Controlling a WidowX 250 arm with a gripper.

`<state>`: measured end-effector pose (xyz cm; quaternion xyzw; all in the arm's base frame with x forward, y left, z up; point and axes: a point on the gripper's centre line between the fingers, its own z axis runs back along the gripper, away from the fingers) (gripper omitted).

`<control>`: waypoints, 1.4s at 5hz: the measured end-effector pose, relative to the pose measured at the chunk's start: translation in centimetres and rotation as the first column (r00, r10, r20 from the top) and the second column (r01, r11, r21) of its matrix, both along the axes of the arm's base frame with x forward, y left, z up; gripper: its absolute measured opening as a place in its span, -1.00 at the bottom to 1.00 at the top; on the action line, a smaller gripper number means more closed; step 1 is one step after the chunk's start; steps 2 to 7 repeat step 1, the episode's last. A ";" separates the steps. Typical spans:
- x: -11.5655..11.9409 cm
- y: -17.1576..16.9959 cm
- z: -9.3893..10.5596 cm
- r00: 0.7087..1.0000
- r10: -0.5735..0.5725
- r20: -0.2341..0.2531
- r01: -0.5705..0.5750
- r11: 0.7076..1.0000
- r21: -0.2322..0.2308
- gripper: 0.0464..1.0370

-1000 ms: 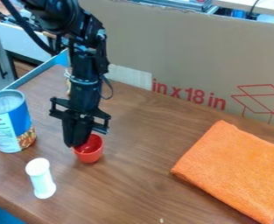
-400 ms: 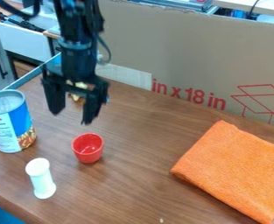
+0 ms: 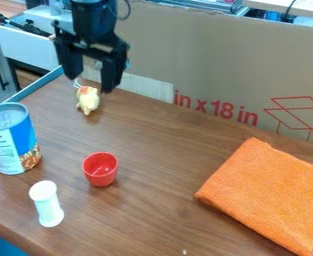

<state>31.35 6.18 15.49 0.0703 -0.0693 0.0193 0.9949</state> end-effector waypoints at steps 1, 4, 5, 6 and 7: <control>2.1 2.3 -0.7 0.999 -0.037 0.009 0.037 0.999 -0.032 0.94; 2.1 2.3 -0.7 0.999 -0.037 0.009 0.037 0.999 -0.032 0.94; 2.1 2.3 -0.7 0.999 -0.037 0.009 0.037 0.999 -0.032 0.94; 2.1 2.3 -0.7 0.999 -0.037 0.009 0.037 0.999 -0.032 0.94; 2.1 2.3 -0.7 0.999 -0.037 0.009 0.037 0.999 -0.032 0.94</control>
